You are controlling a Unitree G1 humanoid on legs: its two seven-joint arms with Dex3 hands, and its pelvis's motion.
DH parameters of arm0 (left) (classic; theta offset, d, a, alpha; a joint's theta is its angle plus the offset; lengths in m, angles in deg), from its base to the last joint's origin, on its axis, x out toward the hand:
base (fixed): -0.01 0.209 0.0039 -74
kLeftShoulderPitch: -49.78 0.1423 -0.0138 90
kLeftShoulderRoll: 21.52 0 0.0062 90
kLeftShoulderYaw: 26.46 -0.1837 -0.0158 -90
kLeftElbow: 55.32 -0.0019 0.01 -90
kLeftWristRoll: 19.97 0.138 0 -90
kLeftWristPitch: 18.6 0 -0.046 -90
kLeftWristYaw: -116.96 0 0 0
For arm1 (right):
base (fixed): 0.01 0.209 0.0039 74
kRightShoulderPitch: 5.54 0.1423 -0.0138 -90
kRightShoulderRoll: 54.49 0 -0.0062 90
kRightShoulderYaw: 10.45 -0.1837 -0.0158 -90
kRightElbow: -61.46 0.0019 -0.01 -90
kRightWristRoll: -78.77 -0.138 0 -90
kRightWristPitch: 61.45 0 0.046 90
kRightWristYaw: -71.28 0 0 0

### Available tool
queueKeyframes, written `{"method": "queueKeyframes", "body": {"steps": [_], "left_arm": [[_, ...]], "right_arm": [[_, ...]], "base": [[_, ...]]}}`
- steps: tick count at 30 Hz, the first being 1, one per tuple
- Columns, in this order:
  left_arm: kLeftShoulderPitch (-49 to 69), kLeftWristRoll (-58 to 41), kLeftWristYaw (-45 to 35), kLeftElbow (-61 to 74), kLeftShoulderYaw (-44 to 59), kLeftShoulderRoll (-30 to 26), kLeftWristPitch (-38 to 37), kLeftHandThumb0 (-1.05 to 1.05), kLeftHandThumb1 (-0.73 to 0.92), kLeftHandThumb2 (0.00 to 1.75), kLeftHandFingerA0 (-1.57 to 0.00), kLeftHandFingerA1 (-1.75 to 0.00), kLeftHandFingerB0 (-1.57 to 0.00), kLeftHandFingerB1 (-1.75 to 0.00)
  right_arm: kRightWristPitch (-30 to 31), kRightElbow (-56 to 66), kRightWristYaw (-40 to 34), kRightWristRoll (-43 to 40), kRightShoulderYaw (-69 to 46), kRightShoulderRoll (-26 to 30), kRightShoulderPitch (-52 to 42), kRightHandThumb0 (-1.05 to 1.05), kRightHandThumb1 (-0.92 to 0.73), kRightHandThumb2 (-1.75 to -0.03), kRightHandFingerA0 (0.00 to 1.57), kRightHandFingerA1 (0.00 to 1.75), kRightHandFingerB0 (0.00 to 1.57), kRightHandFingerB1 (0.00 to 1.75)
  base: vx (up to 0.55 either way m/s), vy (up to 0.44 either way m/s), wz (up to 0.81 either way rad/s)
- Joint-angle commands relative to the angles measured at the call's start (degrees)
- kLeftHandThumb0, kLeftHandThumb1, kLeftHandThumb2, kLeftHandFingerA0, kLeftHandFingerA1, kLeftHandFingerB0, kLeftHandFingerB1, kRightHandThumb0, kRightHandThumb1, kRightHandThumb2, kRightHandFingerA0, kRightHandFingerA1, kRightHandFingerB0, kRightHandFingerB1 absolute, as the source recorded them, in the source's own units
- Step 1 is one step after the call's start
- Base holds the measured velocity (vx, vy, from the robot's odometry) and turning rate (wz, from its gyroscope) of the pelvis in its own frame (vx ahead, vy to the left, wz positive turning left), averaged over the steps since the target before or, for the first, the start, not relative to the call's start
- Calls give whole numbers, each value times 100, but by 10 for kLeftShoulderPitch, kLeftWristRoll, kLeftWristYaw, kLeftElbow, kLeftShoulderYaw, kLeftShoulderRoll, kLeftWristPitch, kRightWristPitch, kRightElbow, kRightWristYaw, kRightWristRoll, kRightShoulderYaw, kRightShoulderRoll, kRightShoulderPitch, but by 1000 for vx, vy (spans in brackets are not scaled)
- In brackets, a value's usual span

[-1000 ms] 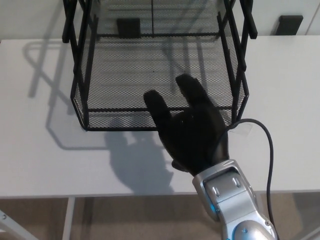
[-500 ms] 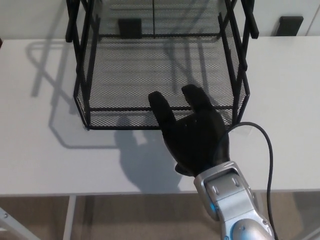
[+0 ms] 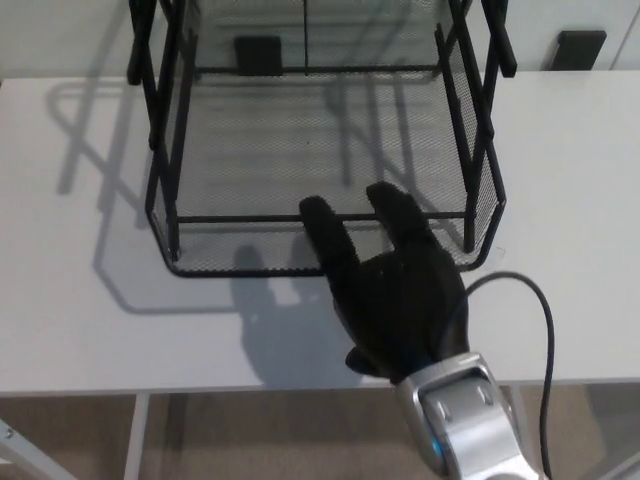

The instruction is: The robot walks towards a file tray kept in the middle of a desk and uses its right hand to grab a tray and pulls it out towards itself

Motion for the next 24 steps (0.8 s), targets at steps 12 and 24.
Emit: {"method": "queueKeyframes", "body": {"steps": [12,24], "left_arm": [[0,18,-7,-2,-3,-19,-24,-44,22,67,-69,-67,-52,-59],[-2,26,-5,-12,-6,-20,-33,-42,29,50,-74,-63,-57,-53]], "right_arm": [[-18,96,-16,-6,61,45,-127,-76,-44,-54,4,38,11,30],[-23,160,-55,-5,119,77,-232,-73,-44,-54,5,38,15,29]], "base": [[0,0,0],[0,0,0]]}}
